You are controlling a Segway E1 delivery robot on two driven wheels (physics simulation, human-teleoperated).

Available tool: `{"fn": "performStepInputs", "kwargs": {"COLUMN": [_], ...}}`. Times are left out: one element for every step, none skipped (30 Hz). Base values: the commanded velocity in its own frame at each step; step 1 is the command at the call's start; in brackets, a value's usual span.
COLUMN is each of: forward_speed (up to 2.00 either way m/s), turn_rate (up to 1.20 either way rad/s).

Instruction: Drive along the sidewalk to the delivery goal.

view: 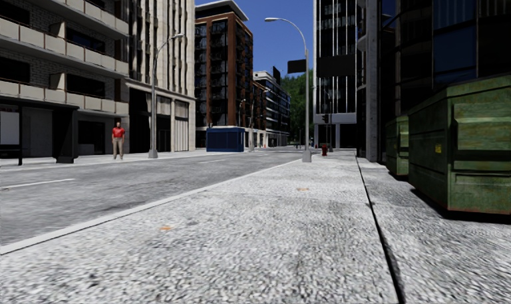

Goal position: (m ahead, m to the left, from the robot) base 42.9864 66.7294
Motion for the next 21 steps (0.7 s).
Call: {"fn": "performStepInputs", "kwargs": {"forward_speed": [2.00, 2.00, 2.00, 2.00, 2.00, 2.00, 2.00, 2.00, 2.00, 2.00, 2.00, 2.00, 2.00, 2.00, 2.00, 2.00, 2.00, 2.00, 2.00, 2.00, 2.00], "turn_rate": [-0.37, -0.37, -0.37, -0.37, -0.37, -0.37, -0.37, -0.37, -0.37, -0.37, -0.37, -0.37, -0.37, -0.37, -0.37, -0.37, -0.37, -0.37, -0.37, -0.37, -0.37]}}
